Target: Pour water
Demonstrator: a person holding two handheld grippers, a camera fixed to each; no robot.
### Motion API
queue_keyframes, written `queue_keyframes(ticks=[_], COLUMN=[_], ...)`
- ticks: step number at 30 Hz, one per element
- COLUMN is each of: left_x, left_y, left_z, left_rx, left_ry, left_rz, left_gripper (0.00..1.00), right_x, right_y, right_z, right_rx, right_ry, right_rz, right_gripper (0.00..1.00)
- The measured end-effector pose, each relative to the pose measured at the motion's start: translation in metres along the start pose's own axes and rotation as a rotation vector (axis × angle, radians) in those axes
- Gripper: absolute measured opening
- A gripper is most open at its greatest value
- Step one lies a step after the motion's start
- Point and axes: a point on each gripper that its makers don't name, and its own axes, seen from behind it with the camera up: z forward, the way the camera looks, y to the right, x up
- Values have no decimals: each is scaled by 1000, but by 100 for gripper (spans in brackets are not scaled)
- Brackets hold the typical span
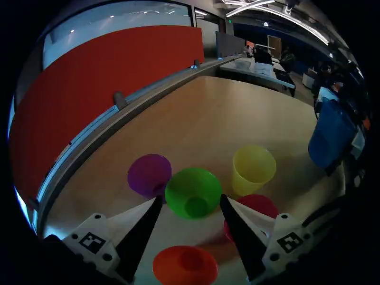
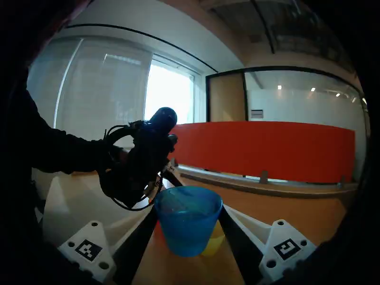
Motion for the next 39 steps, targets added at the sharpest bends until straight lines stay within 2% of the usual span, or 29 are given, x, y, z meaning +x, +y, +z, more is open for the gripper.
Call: queue_keyframes(ticks=[18,39], left_x=[5,9], left_y=[2,4], left_z=[11,18], left_rx=[-21,-10], left_ry=[-2,-7], left_rz=[-36,-21], left_gripper=[90,90], right_x=[-5,-3], right_y=[2,5], right_z=[1,1], right_rx=[0,-2], right_ry=[-2,3], right_rz=[4,6], right_gripper=[90,90])
